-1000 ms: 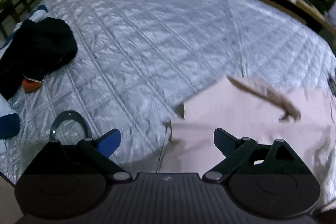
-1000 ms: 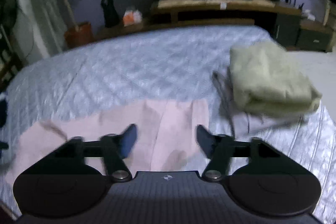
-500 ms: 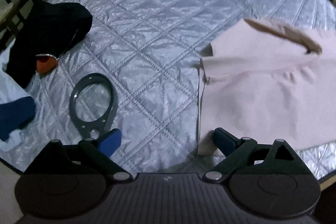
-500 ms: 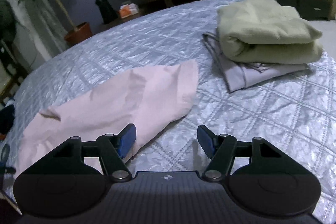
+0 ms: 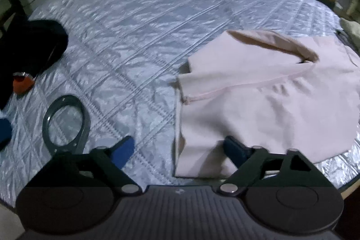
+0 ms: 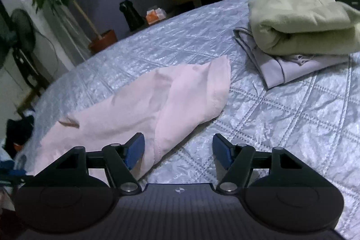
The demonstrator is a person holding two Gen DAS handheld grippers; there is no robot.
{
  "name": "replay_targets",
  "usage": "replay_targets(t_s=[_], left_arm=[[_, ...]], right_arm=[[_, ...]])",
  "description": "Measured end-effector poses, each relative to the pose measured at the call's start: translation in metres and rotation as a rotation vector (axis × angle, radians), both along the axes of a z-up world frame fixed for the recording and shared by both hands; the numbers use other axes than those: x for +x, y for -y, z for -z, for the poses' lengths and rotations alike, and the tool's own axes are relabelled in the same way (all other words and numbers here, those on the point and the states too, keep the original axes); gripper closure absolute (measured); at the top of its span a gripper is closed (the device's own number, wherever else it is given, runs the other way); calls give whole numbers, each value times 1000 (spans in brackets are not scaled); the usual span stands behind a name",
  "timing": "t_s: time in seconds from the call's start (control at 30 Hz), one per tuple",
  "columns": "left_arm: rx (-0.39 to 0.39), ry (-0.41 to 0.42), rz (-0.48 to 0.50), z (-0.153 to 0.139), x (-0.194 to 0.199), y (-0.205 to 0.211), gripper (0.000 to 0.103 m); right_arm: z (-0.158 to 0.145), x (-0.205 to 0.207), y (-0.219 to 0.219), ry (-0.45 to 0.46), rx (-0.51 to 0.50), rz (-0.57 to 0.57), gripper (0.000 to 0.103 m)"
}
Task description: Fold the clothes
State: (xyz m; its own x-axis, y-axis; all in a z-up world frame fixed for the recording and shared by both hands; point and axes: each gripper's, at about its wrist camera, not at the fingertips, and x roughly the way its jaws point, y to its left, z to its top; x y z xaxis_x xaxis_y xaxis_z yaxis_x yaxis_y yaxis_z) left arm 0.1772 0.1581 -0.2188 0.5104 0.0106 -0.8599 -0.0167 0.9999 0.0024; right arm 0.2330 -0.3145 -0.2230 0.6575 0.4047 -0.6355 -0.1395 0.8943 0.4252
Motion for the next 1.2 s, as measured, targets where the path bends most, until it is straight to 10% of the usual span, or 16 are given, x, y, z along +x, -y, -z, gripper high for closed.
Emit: replay_targets(t_s=[0.23, 0.37, 1.1, 1.2], left_arm=[[-27, 25, -4, -8, 2, -1, 87], [-74, 22, -25, -10, 0, -5, 101], [-509, 267, -358, -60, 1, -76, 103], [-541, 314, -358, -72, 6, -76, 103]], right_arm=[[1, 0, -3, 9, 14, -22, 30], [1, 3, -3, 7, 41, -3, 30], [2, 0, -9, 61, -50, -27, 20], [2, 4, -19, 60, -37, -74, 32]])
